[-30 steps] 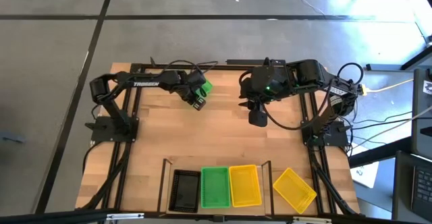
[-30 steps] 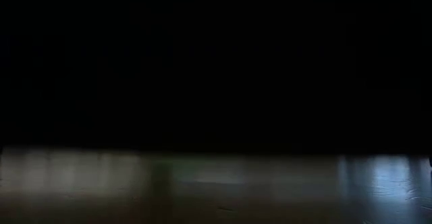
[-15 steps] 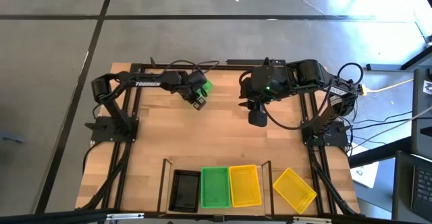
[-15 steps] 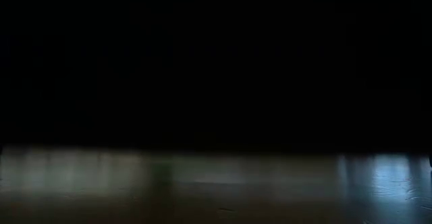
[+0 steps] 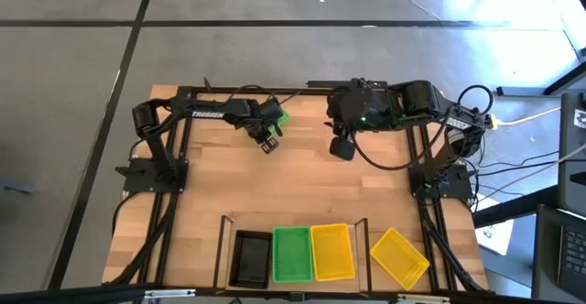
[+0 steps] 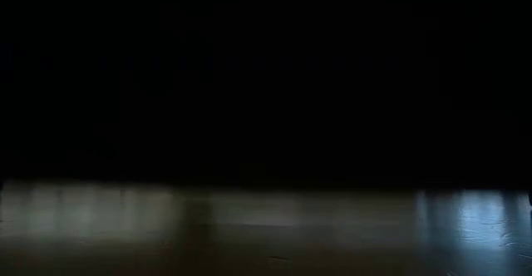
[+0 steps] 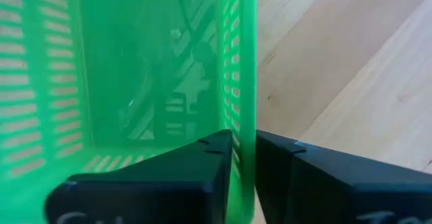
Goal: Stack baskets on shelf by color
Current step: Stack the green basket on top of the green baskets on the shelf
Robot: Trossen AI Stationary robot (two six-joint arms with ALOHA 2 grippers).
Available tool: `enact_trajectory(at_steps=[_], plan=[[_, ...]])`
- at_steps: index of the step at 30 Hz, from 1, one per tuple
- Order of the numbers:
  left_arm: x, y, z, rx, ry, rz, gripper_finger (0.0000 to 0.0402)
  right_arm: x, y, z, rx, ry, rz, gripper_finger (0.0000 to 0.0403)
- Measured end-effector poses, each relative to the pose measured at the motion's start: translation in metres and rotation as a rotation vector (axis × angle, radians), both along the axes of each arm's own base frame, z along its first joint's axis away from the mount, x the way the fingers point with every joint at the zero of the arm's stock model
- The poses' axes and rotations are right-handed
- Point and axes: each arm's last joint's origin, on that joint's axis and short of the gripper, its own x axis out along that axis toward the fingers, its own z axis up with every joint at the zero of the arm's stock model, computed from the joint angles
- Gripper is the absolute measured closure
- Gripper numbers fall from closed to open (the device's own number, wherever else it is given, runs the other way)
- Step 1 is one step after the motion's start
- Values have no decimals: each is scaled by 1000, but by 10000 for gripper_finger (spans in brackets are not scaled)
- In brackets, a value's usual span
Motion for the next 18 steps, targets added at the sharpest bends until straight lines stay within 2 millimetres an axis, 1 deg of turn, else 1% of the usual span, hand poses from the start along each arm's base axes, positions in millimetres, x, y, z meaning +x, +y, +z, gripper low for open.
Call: enact_trajectory(at_steps=[4,9,18], plan=[[0,-1,0,13,7,-28,395,0,0,0,-14,-1,-11,286],[0,0,1,15,8,-35,399,0,-2,0,-42,-4,-39,286],[0,-1,1,8,7,-53,401,0,-1,0,-44,-4,-38,286]])
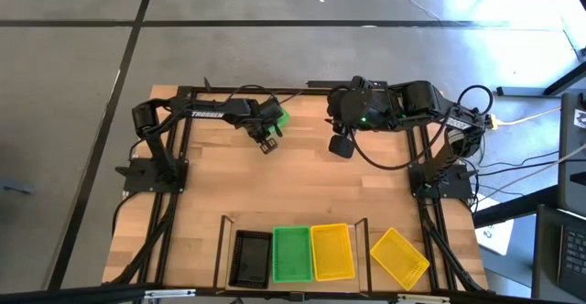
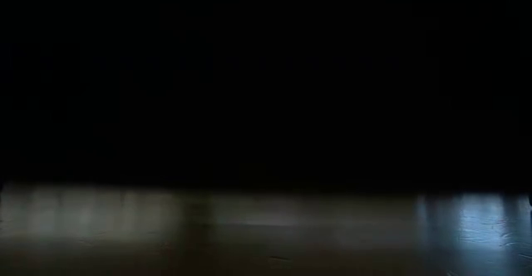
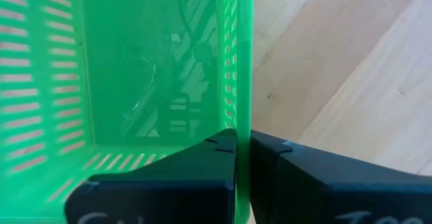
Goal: Stack baskets on shelf by color
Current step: Stack the green basket on top of the green baskets on the shelf
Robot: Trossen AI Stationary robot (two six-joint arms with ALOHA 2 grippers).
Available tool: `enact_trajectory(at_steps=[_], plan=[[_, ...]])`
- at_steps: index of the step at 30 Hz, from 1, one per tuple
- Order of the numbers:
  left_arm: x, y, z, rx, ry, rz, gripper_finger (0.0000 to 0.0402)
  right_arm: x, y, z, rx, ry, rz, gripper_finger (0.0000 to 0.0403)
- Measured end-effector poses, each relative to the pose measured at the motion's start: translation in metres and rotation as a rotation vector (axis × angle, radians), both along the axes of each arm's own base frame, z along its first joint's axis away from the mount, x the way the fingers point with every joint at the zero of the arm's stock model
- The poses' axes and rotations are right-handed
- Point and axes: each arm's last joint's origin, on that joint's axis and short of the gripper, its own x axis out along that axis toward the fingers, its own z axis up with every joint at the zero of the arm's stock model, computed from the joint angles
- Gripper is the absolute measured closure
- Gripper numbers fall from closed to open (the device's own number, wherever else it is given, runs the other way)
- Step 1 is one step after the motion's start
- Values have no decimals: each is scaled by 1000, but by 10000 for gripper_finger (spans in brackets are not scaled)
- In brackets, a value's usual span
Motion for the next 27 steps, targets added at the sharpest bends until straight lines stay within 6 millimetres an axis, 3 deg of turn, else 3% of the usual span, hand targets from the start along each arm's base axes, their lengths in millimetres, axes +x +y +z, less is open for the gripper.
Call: enact_trajectory(at_steps=[14,23,27], plan=[[-4,-5,1,-39,48,-219,401,7,0,6,-3,-100,-9,286],[-4,-10,0,-40,87,-325,401,26,-5,25,-229,-334,-198,286],[-3,-15,0,-42,94,-345,401,31,-4,37,-287,-422,-176,286]])
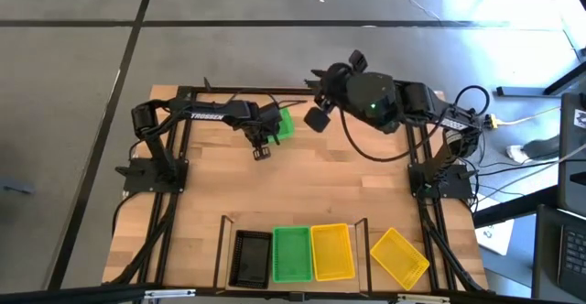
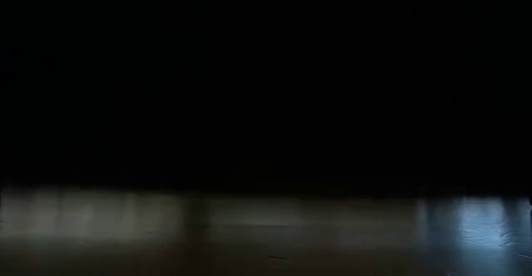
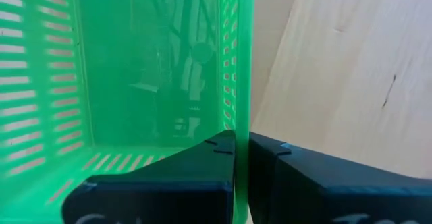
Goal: Stack baskets on shelf by color
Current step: Stack the green basket on top of the green baskets on the shelf
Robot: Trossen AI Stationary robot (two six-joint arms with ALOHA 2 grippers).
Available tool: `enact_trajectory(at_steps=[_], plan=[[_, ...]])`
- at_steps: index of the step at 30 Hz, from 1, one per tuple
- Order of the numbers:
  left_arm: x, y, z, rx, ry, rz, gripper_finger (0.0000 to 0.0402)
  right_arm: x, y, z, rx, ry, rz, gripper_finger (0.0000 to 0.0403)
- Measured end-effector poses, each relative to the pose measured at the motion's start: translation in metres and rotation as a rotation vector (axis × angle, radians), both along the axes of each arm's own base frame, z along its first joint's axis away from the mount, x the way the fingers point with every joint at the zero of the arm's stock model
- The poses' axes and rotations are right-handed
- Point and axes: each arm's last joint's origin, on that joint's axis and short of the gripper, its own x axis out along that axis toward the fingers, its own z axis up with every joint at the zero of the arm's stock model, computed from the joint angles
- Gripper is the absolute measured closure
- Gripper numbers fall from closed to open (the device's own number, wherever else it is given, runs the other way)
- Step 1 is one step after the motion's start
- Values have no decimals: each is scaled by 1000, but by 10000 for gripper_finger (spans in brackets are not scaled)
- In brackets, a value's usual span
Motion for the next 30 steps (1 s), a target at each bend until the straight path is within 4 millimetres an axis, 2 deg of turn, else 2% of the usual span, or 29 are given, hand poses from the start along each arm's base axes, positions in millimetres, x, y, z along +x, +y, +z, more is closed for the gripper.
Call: enact_trajectory(at_steps=[4,8,11,15,22,26,30], plan=[[0,-3,0,-1,9,-17,401,1,3,-2,6,42,113,286],[0,-9,5,5,7,-78,401,1,9,-11,113,129,336,286],[-4,-15,15,18,9,-140,401,-1,15,-17,209,193,523,286],[-6,-26,42,65,-33,-248,401,-4,22,-22,334,253,726,286],[-19,-81,96,318,-52,-769,401,-8,30,-25,413,289,805,286],[-28,-105,118,383,-121,-901,401,-12,34,-23,468,286,874,286],[-37,-133,130,416,-175,-1067,401,-17,36,-20,534,272,945,286]])
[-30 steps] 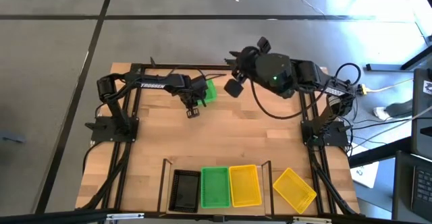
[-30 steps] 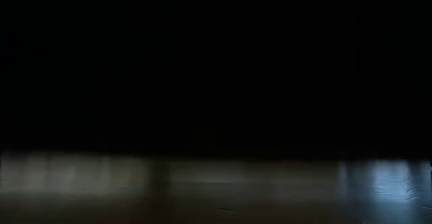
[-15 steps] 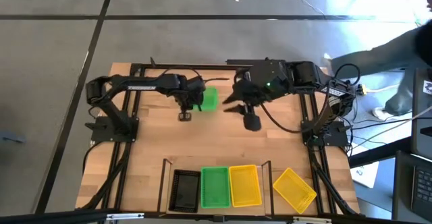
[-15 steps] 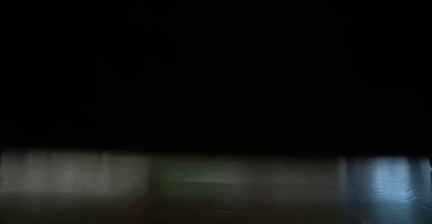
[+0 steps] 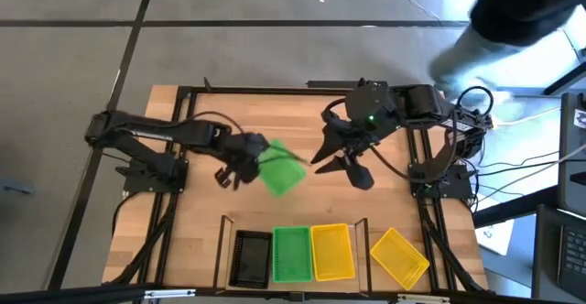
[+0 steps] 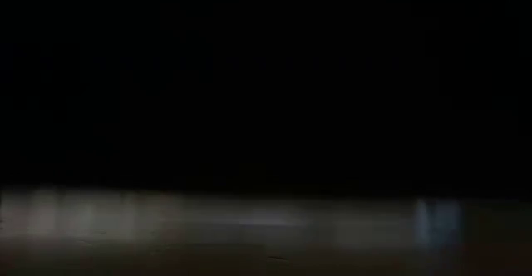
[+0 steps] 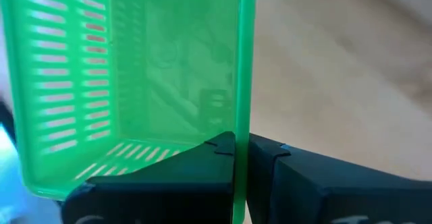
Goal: Stack baskets on shelf by color
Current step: Stack the green basket on top of the green baskets on the shelf
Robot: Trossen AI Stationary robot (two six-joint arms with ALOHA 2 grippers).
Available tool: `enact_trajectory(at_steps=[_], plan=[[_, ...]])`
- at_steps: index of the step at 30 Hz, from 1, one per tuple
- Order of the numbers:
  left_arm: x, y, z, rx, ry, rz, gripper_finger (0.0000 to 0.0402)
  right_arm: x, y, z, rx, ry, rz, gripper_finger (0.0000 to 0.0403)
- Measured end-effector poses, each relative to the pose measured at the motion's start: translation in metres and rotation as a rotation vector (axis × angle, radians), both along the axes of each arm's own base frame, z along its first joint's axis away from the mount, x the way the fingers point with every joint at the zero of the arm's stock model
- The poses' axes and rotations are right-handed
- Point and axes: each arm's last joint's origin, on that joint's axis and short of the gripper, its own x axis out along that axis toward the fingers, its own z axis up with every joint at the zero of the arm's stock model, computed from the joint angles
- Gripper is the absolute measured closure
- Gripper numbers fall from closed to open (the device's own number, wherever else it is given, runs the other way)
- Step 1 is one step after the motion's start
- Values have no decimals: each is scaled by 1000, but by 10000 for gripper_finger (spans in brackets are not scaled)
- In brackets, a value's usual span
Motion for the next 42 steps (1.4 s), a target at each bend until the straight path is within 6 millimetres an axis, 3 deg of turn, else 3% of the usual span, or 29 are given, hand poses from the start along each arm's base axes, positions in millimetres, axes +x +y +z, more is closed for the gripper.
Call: enact_trajectory(at_steps=[8,20,33,42], plan=[[-2,-51,20,16,-99,-272,401,-2,0,2,24,-6,12,286],[-1,-102,40,-102,-273,-512,401,-2,6,3,73,11,-7,286],[26,-139,2,-143,-202,-616,401,-1,9,6,78,-24,3,286],[43,-140,-15,-150,-190,-639,401,-1,9,6,77,-28,3,286]])
